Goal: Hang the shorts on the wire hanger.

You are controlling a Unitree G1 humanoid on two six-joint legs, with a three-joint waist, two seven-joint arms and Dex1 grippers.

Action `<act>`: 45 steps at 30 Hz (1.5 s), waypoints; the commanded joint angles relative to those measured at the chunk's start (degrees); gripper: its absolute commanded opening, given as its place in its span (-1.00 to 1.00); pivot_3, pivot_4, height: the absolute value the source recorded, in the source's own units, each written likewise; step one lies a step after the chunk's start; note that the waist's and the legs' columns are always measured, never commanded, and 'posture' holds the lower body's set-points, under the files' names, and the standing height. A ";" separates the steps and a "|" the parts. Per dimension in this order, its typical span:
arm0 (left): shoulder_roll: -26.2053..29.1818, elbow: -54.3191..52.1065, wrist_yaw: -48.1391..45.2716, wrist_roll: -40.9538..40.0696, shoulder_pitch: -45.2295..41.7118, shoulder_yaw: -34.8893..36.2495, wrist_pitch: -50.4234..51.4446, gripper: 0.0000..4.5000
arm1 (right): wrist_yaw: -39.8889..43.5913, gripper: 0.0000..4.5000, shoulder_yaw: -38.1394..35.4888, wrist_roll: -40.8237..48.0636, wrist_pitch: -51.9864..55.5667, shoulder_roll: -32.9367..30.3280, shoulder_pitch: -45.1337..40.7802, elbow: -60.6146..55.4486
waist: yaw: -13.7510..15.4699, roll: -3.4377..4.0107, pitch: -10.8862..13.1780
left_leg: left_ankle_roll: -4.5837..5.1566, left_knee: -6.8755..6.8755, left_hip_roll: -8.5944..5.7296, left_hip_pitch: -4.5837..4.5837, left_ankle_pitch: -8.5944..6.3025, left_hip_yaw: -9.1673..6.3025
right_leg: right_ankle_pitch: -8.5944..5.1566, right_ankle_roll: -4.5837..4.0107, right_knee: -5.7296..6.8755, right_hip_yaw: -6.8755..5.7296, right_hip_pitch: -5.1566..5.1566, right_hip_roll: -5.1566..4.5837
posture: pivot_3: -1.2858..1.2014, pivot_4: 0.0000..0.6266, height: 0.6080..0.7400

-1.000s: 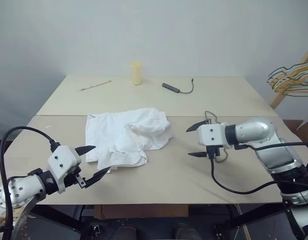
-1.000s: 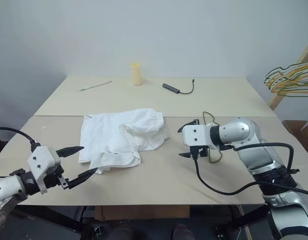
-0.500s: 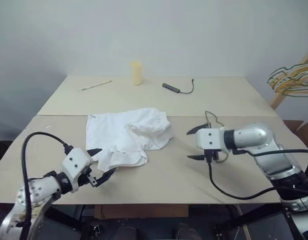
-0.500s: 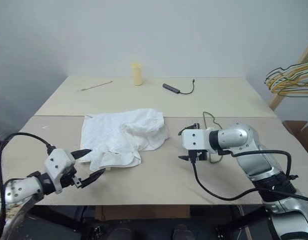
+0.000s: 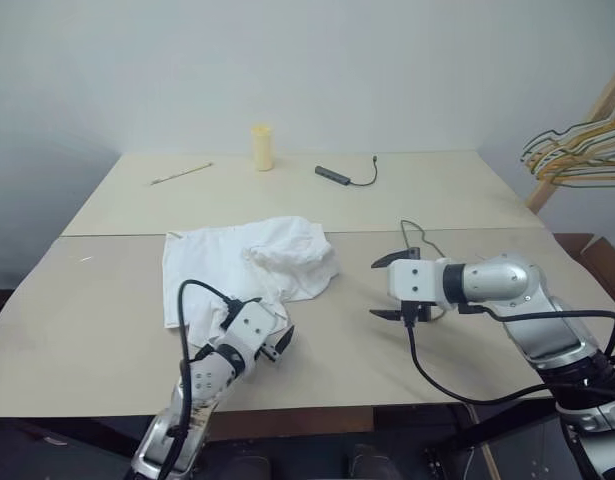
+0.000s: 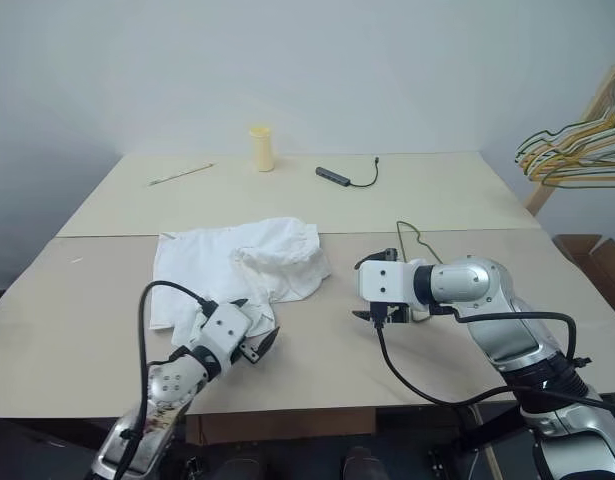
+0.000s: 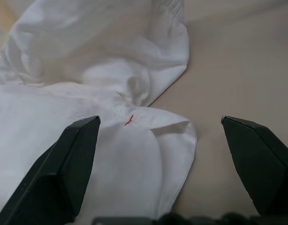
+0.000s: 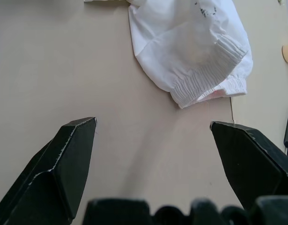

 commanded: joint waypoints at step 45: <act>15.02 -12.93 -17.51 -13.06 11.22 11.80 -15.11 -0.99 | -2.82 1.00 11.60 -14.04 -34.84 8.48 -20.96 26.11 | -0.07 0.05 0.02 | 0.00 -0.04 0.04 0.01 0.00 0.06 | -0.01 -0.02 -0.03 -0.01 -0.03 -0.05 | 0.08 -1.00 1.00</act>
